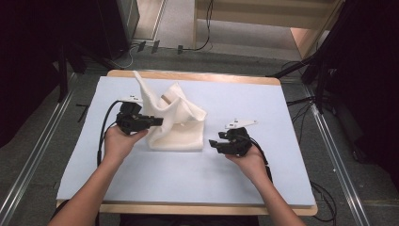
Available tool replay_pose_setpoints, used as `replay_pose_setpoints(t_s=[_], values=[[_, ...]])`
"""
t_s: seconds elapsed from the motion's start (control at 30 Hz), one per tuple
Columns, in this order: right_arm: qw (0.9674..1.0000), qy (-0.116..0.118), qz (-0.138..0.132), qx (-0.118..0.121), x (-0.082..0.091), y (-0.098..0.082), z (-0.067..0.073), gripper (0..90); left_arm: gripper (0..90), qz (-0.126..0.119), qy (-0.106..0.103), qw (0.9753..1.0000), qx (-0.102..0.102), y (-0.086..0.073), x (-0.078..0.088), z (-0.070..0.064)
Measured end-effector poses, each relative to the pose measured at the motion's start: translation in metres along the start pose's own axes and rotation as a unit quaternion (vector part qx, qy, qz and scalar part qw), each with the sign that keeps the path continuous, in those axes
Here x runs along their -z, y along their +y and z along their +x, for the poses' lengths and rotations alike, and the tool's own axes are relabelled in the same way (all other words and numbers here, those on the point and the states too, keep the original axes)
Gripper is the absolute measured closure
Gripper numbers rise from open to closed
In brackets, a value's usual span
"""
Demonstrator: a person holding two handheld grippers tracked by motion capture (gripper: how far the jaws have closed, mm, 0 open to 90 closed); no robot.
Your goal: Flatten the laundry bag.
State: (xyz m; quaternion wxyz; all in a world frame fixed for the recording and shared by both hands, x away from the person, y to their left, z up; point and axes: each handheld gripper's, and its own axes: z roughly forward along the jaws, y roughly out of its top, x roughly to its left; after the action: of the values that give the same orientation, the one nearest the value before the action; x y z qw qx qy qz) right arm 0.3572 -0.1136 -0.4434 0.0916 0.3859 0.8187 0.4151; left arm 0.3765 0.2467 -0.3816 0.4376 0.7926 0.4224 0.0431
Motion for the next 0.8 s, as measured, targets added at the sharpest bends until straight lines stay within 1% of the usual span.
replay_pose_setpoints(t_s=[0.03,0.07,0.1,0.13,0.17,0.23,0.27,0.3,0.33,0.37,0.43,0.47,0.5,0.53,0.57,0.6,0.63,0.7,0.73,0.8], values=[[1.0,0.003,-0.002,0.003,-0.006,0.006,0.005,44.8,84.3,-0.007,0.004,0.9999,0.011,-0.004,0.008,0.006],[1.0,0.005,-0.004,0.004,-0.009,0.007,0.007,44.5,84.3,-0.01,0.006,0.9998,0.017,-0.007,0.012,0.008],[1.0,0.007,-0.004,0.005,-0.013,0.01,0.009,43.8,84.2,-0.01,0.006,0.9998,0.017,-0.007,0.012,0.008],[1.0,0.007,-0.004,0.005,-0.013,0.01,0.009,43.8,84.2,-0.014,0.009,0.9996,0.022,-0.01,0.017,0.011],[0.9999,0.008,-0.004,0.008,-0.022,0.013,0.015,42.5,84.2,-0.016,0.011,0.9994,0.027,-0.012,0.021,0.014],[0.9999,0.009,0.001,0.009,-0.029,0.015,0.018,42.0,84.1,-0.024,0.019,0.9988,0.038,-0.019,0.03,0.02],[0.9999,0.005,0.007,0.007,-0.032,0.016,0.02,41.7,84.2,-0.024,0.019,0.9988,0.038,-0.019,0.03,0.02],[0.9999,0.003,0.01,0.008,-0.036,0.017,0.02,41.7,84.2,-0.028,0.024,0.9983,0.046,-0.024,0.036,0.025],[0.9999,0.005,0.014,0.007,-0.039,0.017,0.021,41.9,84.2,-0.028,0.024,0.9983,0.046,-0.024,0.036,0.025],[0.9998,0.004,0.02,0.004,-0.042,0.018,0.021,42.6,84.2,-0.031,0.027,0.9976,0.056,-0.029,0.041,0.029],[0.9997,0.004,0.025,0.002,-0.045,0.018,0.021,44.1,84.2,-0.031,0.03,0.9973,0.059,-0.031,0.043,0.031],[0.9995,0.006,0.03,-0.001,-0.048,0.018,0.021,46.1,84.2,-0.034,0.033,0.9968,0.064,-0.033,0.045,0.033],[0.9992,0.008,0.037,-0.008,-0.053,0.019,0.021,52.8,84.1,-0.036,0.038,0.9961,0.071,-0.037,0.049,0.037],[0.9992,0.008,0.037,-0.008,-0.053,0.019,0.021,52.8,84.2,-0.036,0.038,0.9961,0.071,-0.037,0.049,0.037],[0.9992,0.009,0.039,-0.006,-0.054,0.019,0.021,58.2,84.2,-0.039,0.04,0.9956,0.075,-0.04,0.051,0.039],[0.9992,0.005,0.04,-0.002,-0.054,0.02,0.021,65.7,84.1,-0.041,0.042,0.9951,0.079,-0.042,0.053,0.04],[0.999,0.007,0.044,-0.001,-0.055,0.02,0.021,72.0,84.1,-0.042,0.043,0.9948,0.083,-0.044,0.054,0.042],[0.9986,0.012,0.051,-0.006,-0.055,0.021,0.021,81.1,83.9,-0.047,0.041,0.9938,0.092,-0.047,0.056,0.045],[0.9986,0.01,0.051,-0.002,-0.055,0.022,0.022,82.5,83.9,-0.048,0.038,0.9933,0.098,-0.048,0.057,0.046],[0.9988,0.001,0.048,0.008,-0.054,0.025,0.022,83.8,83.2,-0.049,0.04,0.9932,0.098,-0.049,0.058,0.046]])
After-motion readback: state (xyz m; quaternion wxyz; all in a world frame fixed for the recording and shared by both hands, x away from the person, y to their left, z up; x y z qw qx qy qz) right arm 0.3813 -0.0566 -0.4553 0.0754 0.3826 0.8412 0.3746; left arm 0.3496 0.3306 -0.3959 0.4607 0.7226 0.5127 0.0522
